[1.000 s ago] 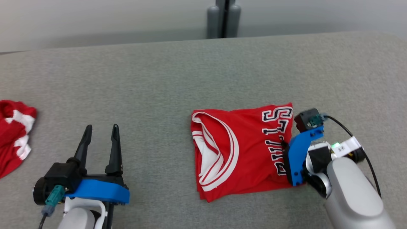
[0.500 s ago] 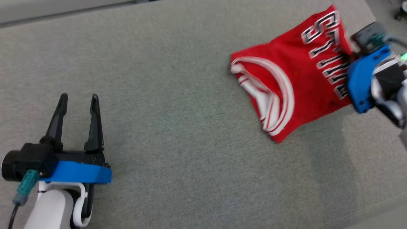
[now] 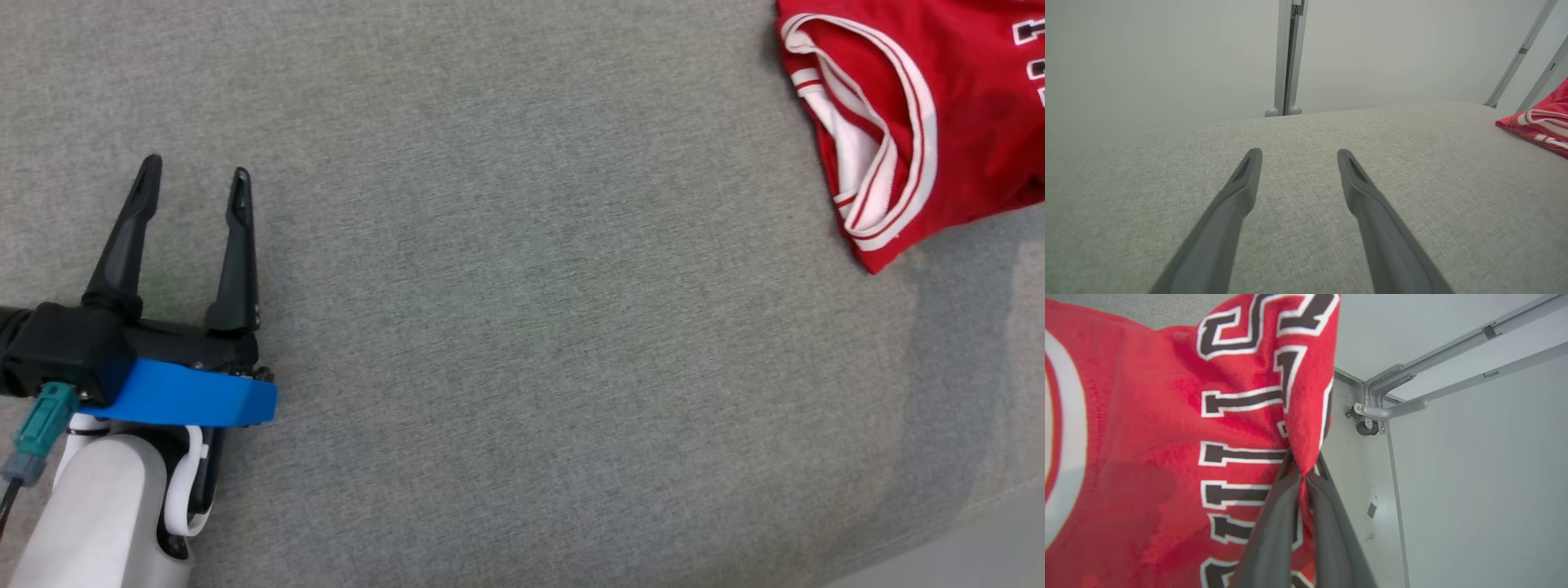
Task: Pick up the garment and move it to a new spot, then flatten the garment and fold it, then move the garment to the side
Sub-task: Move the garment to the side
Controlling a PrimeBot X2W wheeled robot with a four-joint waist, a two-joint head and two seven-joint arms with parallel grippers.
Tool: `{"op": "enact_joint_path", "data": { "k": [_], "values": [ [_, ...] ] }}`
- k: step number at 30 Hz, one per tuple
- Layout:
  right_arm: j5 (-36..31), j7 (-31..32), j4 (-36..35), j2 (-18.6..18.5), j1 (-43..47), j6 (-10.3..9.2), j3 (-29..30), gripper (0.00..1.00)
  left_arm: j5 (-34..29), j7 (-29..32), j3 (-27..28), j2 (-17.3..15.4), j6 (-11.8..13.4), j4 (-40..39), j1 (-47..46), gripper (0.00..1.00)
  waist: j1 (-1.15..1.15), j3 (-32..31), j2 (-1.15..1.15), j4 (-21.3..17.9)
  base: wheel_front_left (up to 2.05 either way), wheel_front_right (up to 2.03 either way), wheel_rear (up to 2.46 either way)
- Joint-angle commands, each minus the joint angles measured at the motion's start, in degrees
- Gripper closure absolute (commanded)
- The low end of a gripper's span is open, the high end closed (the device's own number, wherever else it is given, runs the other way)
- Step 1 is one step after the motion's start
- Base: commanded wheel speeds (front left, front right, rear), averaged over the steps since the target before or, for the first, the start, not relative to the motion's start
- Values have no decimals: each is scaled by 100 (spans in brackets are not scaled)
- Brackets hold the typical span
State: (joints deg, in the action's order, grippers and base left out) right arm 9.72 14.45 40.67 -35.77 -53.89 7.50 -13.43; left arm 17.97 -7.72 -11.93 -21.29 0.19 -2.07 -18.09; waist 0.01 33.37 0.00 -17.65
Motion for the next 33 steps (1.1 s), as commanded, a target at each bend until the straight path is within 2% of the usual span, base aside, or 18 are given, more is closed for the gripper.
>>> {"op": "enact_joint_path", "data": {
  "k": [1,5,6,7,8,15,20,26,33],
  "values": [
    [-54,-86,91,13,-87,-1,90,100,-49,0,-28,-14,-18,-14,-127,0,-1,31,0,46,0,0,0],
    [-265,-409,501,12,53,-2,503,100,-6,-53,-120,58,-70,112,-124,0,-1,-84,0,217,0,0,0],
    [-340,-465,581,18,102,-2,554,55,15,-74,-122,78,-59,146,-110,0,-1,-126,0,250,0,0,0],
    [-364,-504,659,40,126,-2,648,18,23,-98,-119,78,-61,190,-87,0,-1,-172,0,283,0,0,0],
    [-405,-529,751,56,135,-2,725,0,49,-120,-118,90,-57,225,-60,0,-1,-215,0,314,0,0,0],
    [-652,-563,1263,168,151,-1,1020,0,179,-379,-156,274,-9,556,183,0,-1,-756,0,499,0,0,0],
    [-590,-841,1150,462,326,0,988,0,313,-569,-183,485,5,920,429,0,-1,-1380,0,632,0,0,0],
    [-153,-1529,433,1031,1058,0,683,0,440,-709,-81,747,80,1303,843,0,-1,-2168,0,833,0,0,0],
    [404,-2099,-976,1662,2551,0,691,0,472,-749,108,926,145,1462,1313,0,-1,-2750,0,1135,0,0,0]
  ]
}}
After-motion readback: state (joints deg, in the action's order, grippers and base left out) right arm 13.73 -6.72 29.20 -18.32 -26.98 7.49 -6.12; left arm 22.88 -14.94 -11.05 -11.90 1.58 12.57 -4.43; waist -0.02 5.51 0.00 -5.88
